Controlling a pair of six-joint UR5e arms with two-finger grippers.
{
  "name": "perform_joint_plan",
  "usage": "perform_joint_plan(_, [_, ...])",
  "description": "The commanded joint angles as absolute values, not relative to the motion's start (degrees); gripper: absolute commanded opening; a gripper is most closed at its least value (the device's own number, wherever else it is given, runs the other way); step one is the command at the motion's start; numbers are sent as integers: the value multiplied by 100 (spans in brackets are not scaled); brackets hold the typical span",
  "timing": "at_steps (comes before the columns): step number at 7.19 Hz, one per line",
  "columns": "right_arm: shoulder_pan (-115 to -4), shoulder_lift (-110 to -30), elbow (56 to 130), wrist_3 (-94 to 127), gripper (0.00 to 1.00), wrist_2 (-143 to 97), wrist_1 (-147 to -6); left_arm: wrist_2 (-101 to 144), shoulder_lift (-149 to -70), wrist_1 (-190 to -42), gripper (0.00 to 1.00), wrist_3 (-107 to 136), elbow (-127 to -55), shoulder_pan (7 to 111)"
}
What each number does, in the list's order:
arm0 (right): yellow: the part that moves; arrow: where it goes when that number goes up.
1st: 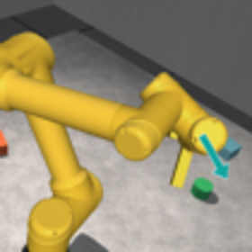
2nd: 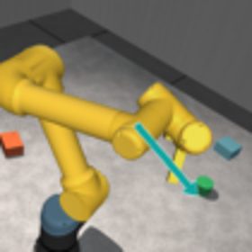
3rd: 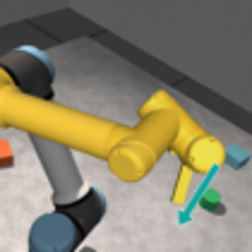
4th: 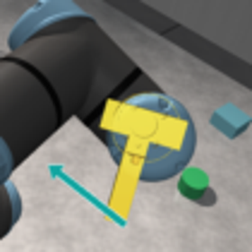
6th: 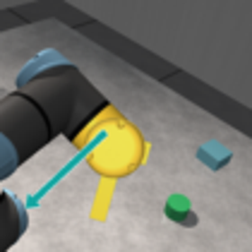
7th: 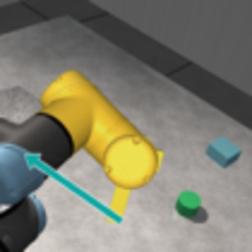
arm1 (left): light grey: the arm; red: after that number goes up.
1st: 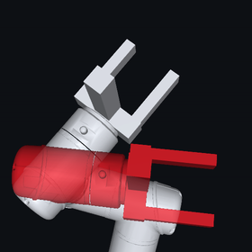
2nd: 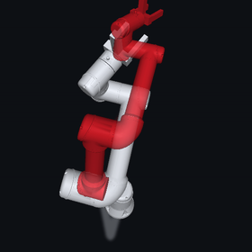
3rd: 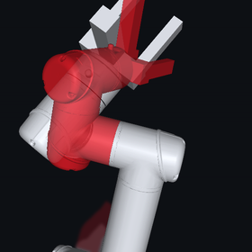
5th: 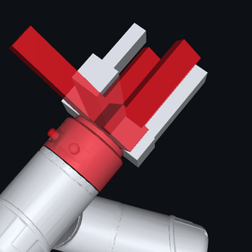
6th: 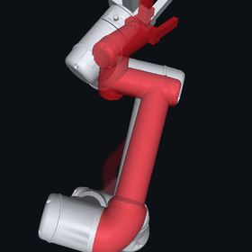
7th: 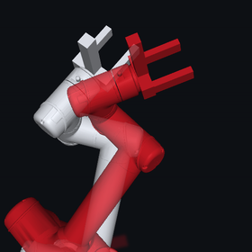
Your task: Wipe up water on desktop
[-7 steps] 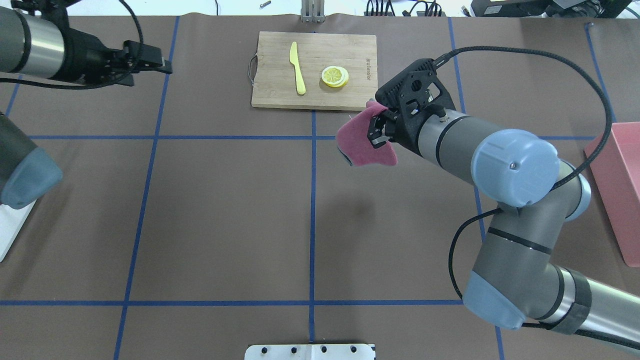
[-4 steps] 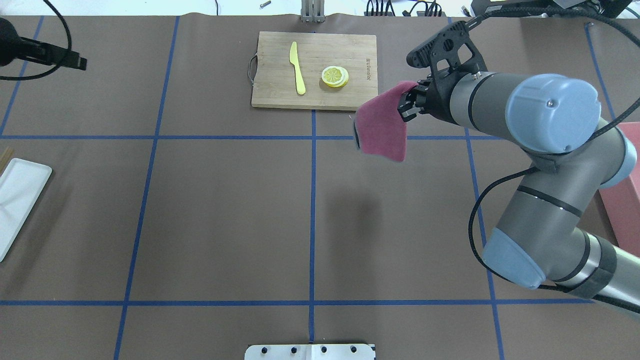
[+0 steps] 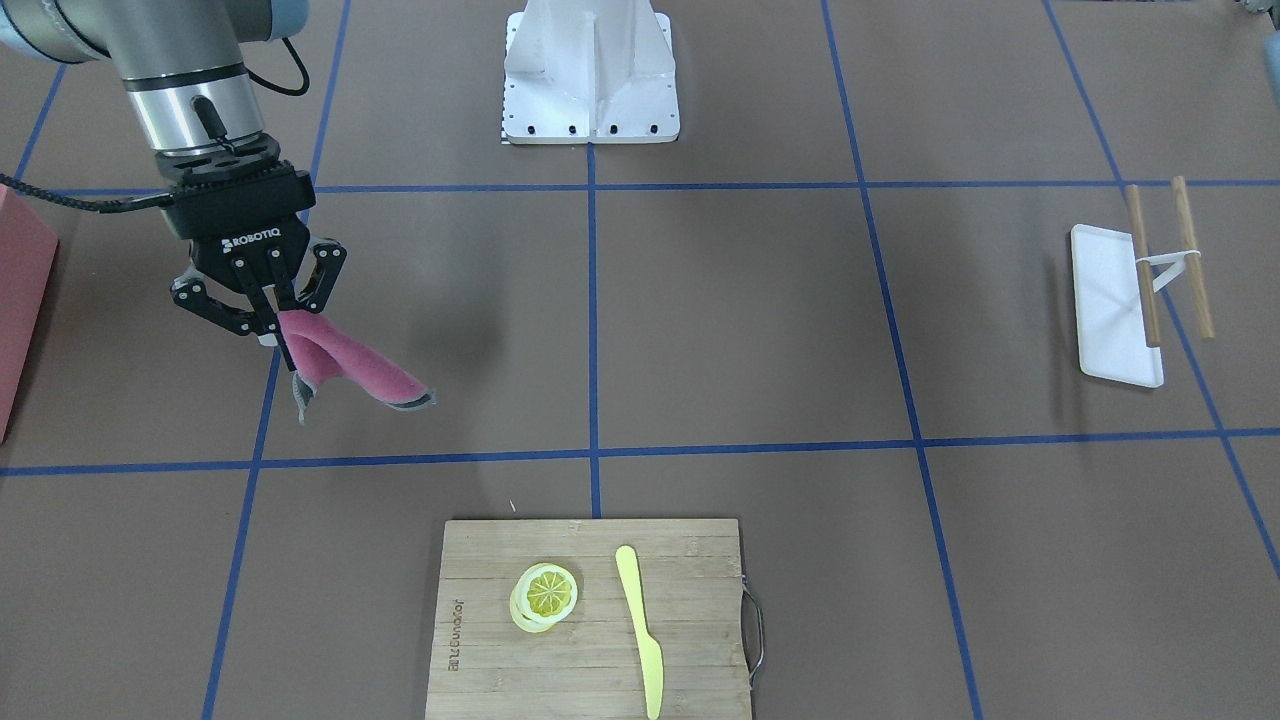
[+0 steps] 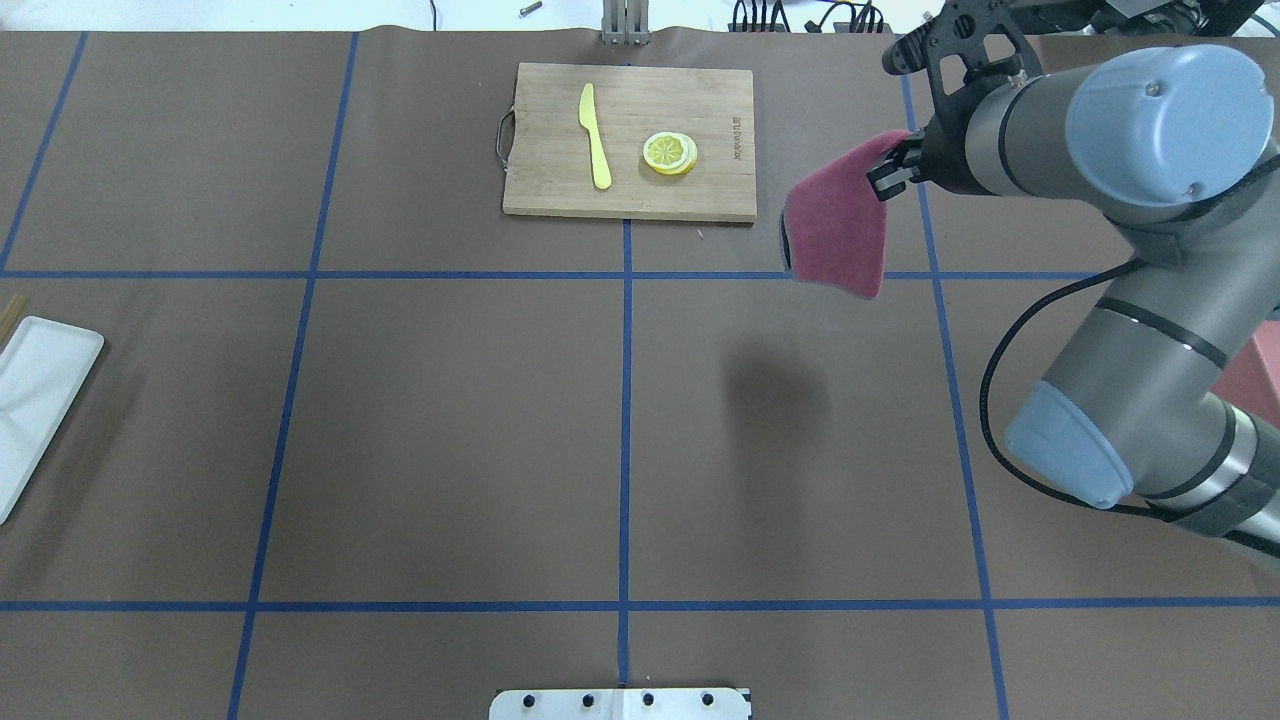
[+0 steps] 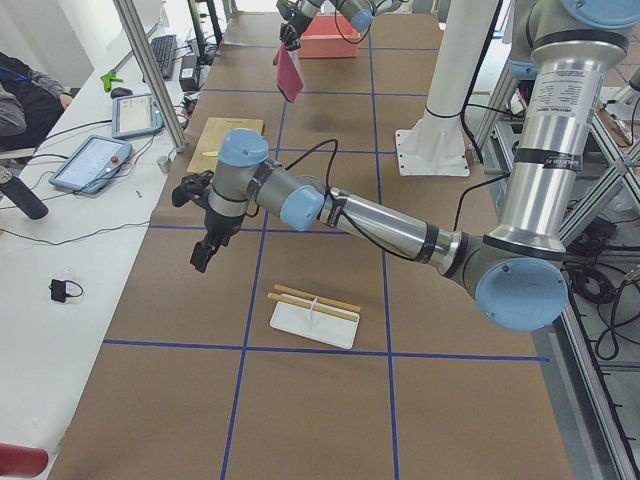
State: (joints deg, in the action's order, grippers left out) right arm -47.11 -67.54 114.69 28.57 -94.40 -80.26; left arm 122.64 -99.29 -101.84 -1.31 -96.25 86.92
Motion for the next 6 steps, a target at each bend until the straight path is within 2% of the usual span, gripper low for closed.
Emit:
perform_joint_plan(1, [-5437, -6802, 11548, 2856, 0, -10532, -8776, 12595, -9923, -10160, 98, -1106, -8642, 9332])
perform_joint_plan(4, [-5441, -7425, 11698, 2865, 0, -10521, -9315, 12287, -9599, -10213, 98, -1073, -8473, 9475])
perform_joint_plan(6, [-5021, -7585, 11655, 3449, 0, -10442, -9578, 12793, -9362, -10239, 98, -730, -8464, 9475])
